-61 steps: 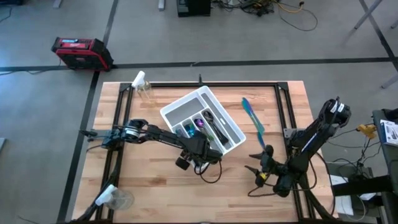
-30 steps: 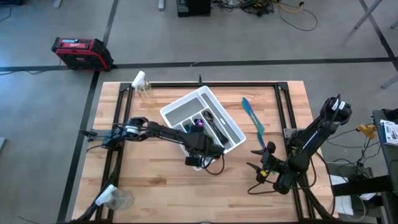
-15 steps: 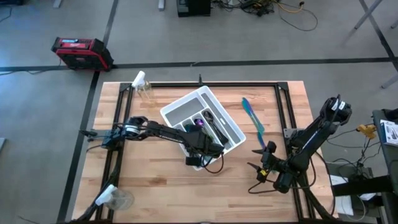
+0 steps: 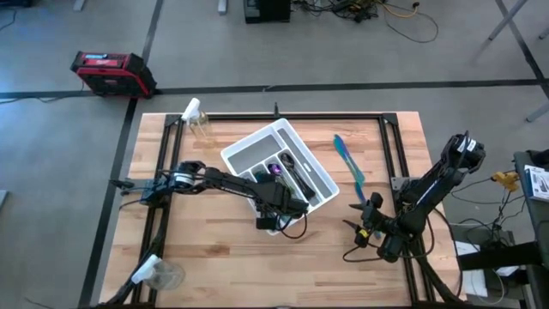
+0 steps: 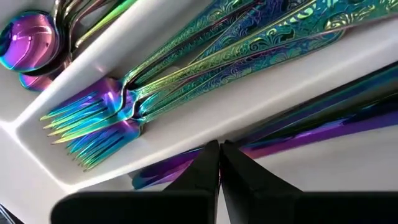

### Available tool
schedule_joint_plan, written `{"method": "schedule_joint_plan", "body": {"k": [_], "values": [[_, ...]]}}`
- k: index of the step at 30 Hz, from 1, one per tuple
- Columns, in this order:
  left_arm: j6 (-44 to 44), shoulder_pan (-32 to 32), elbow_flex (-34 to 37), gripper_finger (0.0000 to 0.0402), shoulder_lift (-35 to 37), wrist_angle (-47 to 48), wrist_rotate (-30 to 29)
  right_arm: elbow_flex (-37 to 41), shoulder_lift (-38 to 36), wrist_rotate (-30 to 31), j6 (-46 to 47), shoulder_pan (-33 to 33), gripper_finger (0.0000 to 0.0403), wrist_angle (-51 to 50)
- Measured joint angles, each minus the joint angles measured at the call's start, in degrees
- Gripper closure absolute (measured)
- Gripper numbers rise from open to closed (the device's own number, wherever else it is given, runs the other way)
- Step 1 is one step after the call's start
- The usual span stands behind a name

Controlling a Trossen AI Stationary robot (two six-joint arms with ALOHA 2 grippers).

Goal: Sort silverware

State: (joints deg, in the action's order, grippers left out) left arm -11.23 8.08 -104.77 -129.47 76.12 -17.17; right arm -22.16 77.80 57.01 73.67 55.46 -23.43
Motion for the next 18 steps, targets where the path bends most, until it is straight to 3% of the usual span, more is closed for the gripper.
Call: {"method": "schedule_joint_plan", "body": {"k": [7, 12, 18], "values": [[-1.81, 1.44, -0.05, 0.0401, 0.04, 2.9, 5.89, 0.18, 0.0, -0.05, 0.02, 0.0, 0.014, 0.27], [-3.56, 3.54, -0.57, 0.0401, 0.57, 6.9, 1.49, 0.2, 0.0, -0.37, -0.02, 0.0, 0.0134, 0.37], [-4.47, 2.76, -0.33, 0.0401, 1.0, 0.1, -0.89, 0.2, 0.0, -0.02, 0.08, 0.0, 0.0136, 0.38]]}}
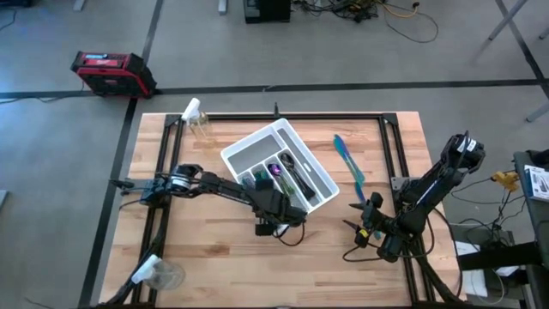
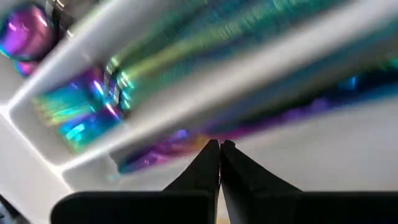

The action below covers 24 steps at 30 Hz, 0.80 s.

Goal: Sort silverware

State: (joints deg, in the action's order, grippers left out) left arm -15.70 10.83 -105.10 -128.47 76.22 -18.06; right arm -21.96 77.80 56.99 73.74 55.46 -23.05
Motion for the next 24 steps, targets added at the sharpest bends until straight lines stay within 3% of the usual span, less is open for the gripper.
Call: {"method": "schedule_joint_plan", "body": {"k": [9, 17, 24], "values": [[-0.49, -2.92, 2.59, 0.0401, -0.15, -4.06, 0.69, 0.02, 0.0, -0.65, -0.06, 0.02, 0.0151, 0.07], [-4.04, 1.22, 2.63, 0.0401, 1.1, 4.03, 4.73, 0.62, 0.0, -1.7, -0.21, 0.02, 0.0146, 0.0], [-7.76, 3.65, 2.64, 0.0401, 3.65, 4.81, -0.23, 2.84, 0.0, -1.62, 3.63, 0.02, 0.0134, 1.03]]}}
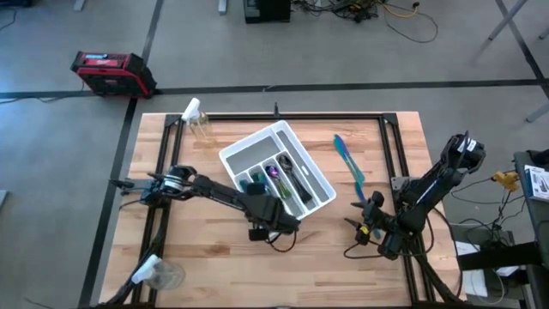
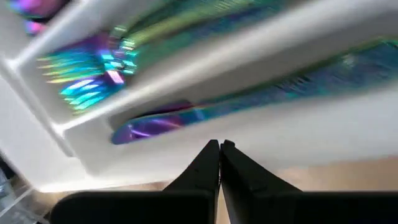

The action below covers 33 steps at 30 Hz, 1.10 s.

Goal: Sort silverware

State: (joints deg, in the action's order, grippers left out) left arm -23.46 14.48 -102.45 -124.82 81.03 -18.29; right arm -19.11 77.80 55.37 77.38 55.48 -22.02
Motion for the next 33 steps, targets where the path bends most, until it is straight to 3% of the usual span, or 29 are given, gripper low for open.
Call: {"method": "schedule_joint_plan", "body": {"k": [4, 7, 10, 15, 20, 24, 27, 31, 33], "values": [[-0.64, -0.13, -0.07, 0.0401, 0.16, -0.69, -1.69, 0.42, -0.01, -0.34, 1.2, 0.0, 0.013, 0.0], [-0.1, 0.22, -0.07, 0.0402, 0.62, -4.34, -1.05, -0.2, -0.57, -3.95, 0.64, -0.02, 0.0128, -1.54], [0.49, 1.09, 0.06, 0.0402, 3.15, -9.8, -1.2, -2.02, -2.05, -7.02, 6.57, -0.02, 0.0131, -7.57], [3.09, 3.28, 5.12, 0.0402, 10.95, -27.78, -2.05, -4.43, -3.65, -12.32, 17.33, -0.02, 0.0147, -19.63], [3.51, 5.39, 16.9, 0.0402, 18.57, -52.13, -2.27, -4.1, -3.29, -15.16, 25.72, -0.02, 0.017, -24.06], [5.35, 7.51, 26.07, 0.0402, 19.94, -72.09, -3.43, -3.98, -2.56, -16.38, 28.84, -0.74, 0.0212, -24.37], [3.88, 8.43, 30.01, 0.0402, 18.51, -82.75, -3.6, -3.98, -2.51, -18.43, 29.18, -2.02, 0.0267, -24.81], [4.99, 10.17, 30.86, 0.0402, 14.57, -88.73, -5.96, -3.94, -1.96, -20.32, 28.09, -3.44, 0.0371, -24.54], [5.41, 11.23, 30.29, 0.0402, 12.49, -89.38, -6.99, -3.89, -1.31, -20.95, 26.7, -3.98, 0.0392, -23.65]]}}
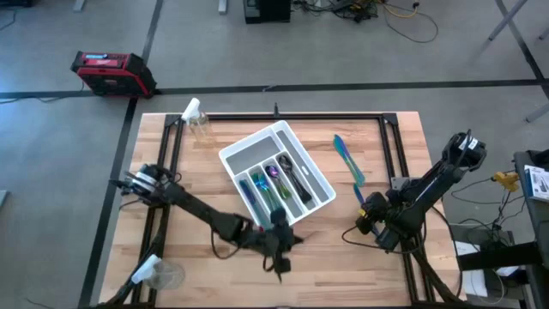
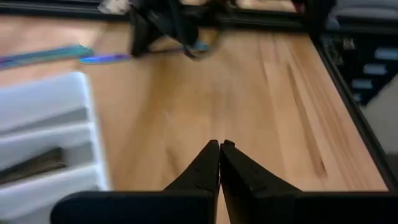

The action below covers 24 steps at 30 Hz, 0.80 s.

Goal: Sort silverware

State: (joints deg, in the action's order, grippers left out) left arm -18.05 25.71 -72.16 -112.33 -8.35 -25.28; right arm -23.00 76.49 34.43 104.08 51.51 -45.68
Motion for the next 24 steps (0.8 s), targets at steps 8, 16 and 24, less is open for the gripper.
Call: {"method": "schedule_joint_plan", "body": {"k": [8, 16, 24], "values": [[-0.97, 1.28, -7.5, 0.0402, -10.54, -0.17, -3.78, -2.07, 3.59, -0.76, -10.38, 0.78, 0.04, 18.8], [0.57, 1.53, -23.44, 0.0402, -21.91, 5.82, -3.53, -12.74, 9.34, -5.36, -24.21, 1.13, 0.0403, 25.79], [-1.06, 1.79, -40.32, 0.0401, -30.49, 23.05, -4.85, -22.46, 13.14, -3.19, -34.81, 2.48, 0.0403, 24.8]]}}
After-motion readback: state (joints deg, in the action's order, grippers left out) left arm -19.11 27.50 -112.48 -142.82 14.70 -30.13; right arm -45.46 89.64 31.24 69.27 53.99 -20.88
